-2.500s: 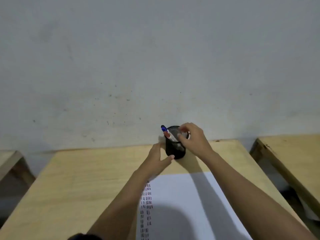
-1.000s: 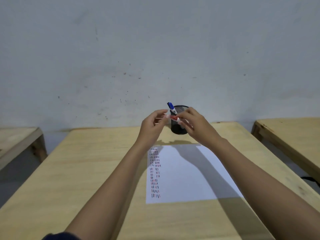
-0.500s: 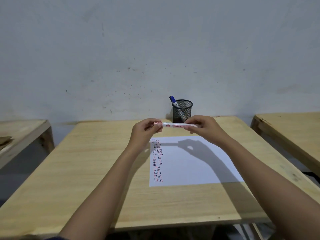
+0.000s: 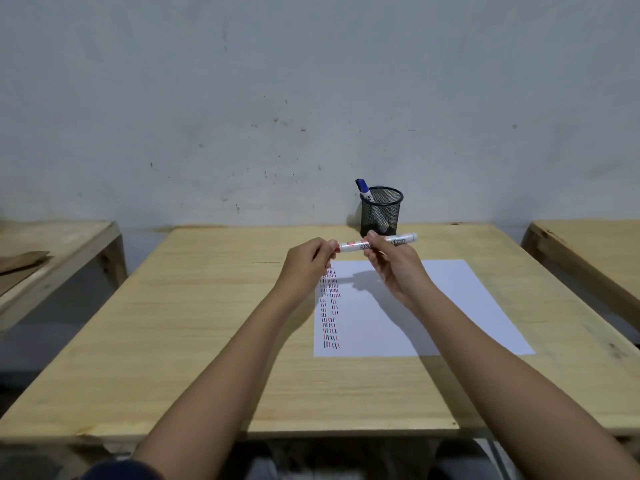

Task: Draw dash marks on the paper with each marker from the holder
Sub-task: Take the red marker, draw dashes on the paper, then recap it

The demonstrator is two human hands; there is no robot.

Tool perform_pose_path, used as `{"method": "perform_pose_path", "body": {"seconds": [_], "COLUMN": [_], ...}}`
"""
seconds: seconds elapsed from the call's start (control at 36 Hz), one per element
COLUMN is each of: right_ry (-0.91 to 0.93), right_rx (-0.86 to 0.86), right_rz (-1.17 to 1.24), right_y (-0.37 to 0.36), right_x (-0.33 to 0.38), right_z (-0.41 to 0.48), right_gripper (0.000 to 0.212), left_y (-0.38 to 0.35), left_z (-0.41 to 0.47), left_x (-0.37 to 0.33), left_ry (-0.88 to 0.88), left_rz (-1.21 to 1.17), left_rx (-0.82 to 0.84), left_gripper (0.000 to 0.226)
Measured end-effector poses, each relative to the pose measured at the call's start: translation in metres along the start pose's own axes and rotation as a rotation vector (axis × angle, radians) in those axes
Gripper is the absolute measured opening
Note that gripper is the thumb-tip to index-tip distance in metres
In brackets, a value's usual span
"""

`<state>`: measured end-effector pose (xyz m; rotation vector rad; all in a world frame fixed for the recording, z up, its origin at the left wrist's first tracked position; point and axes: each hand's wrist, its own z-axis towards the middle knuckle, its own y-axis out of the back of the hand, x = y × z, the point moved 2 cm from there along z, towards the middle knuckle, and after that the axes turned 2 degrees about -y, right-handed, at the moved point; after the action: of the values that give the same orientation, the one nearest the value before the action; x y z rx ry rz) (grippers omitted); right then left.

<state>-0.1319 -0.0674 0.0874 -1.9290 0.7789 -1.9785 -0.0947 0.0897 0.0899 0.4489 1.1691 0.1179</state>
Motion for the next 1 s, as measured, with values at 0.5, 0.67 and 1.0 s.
{"method": "perform_pose_path", "body": {"seconds": [0.5,0.67,1.0], "right_ry": [0.081,0.087,0.110], "right_rx": [-0.020,-0.163,-0.125], "right_rz": [-0.072,-0.350,-0.388], "right_y": [0.021,0.020,0.010], "right_x": [-0.010,-0.029,-0.036], "right_z": [-0.002,-0.001,-0.005], "right_gripper": [0.012,0.016,0.022], "left_y": [0.034,0.026,0.019], "left_z": [-0.009,-0.003,-0.025], "left_x": [0.048,0.040,0.036], "left_ry": [0.196,0.176,0.085], "left_rz": [0.363,0.488,0.465], "left_rx": [0.069,0.137,-0.004], "left_gripper": [0.016,0.008,0.044]}}
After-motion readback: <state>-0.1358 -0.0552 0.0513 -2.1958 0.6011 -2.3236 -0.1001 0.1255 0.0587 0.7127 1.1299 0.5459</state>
